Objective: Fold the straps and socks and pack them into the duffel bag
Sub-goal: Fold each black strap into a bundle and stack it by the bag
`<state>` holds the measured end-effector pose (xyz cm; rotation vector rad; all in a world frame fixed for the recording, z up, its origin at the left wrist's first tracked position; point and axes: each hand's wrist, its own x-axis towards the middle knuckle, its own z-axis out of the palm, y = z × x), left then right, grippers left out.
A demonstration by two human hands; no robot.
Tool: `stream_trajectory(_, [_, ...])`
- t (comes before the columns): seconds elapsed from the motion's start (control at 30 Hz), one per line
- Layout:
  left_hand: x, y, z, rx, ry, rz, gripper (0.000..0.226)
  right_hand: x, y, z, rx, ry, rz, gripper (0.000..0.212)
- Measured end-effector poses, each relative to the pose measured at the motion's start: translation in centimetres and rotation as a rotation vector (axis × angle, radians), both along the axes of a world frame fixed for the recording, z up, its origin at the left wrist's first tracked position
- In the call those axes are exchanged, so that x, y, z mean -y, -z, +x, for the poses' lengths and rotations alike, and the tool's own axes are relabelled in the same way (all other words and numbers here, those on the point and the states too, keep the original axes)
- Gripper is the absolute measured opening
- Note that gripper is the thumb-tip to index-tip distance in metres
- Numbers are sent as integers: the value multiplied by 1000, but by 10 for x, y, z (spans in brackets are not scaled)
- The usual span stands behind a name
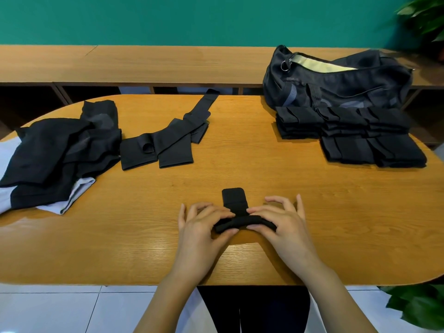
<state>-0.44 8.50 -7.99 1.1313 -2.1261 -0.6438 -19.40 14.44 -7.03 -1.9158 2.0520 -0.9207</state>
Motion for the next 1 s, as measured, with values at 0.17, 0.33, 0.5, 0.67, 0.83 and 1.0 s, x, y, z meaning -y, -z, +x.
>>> stream_trajectory(0.17, [0,-2,0,-17,-23,-11,41,1,-3,-2,41,12,46,62])
stream_trajectory(0.33, [1,0,-2,-24,-40,-9,38,0,-1,-3,-33,48,27,46])
stream_trajectory(0.5, [2,-2,-5,-57,-111,14,42,1,-6,-3,16,122,11,46])
stream_trajectory(0.67, [6,-8,-9,-18,-217,14,65,9,-6,1,-17,191,5,75])
stream_trajectory(0.83, [16,-10,-13,68,-281,-46,87,22,-5,-2,-83,232,7,91])
stream_trajectory(1.0, [26,-11,-15,228,-297,-112,84,34,-5,-1,-193,225,50,87])
